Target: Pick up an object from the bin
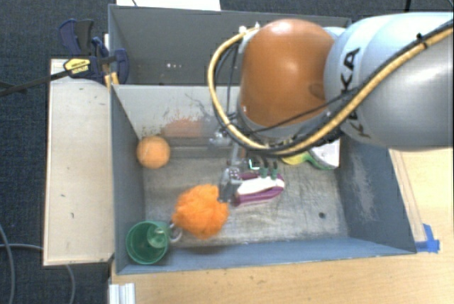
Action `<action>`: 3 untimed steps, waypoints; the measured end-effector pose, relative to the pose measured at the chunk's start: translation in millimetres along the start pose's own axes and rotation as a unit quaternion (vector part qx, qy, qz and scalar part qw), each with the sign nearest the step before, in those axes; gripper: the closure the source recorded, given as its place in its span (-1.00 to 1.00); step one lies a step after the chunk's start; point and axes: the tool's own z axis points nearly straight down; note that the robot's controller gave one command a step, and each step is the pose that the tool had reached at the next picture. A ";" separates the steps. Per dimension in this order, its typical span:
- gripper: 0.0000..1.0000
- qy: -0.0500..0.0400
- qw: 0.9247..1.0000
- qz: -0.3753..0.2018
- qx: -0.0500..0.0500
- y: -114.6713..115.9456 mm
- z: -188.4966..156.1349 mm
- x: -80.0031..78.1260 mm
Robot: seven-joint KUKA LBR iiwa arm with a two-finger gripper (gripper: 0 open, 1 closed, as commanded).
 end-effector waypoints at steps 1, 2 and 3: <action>-1.00 -0.004 1.000 0.002 -0.001 -1.0 -4.5 -1.7; -1.00 -0.007 1.000 -0.029 -0.001 2.1 32.6 3.3; -1.00 -0.006 0.999 -0.053 -0.001 -19.6 99.0 11.3</action>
Offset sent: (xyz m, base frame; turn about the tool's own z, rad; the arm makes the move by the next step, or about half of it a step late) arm -0.0131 0.0057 -0.0796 -0.1287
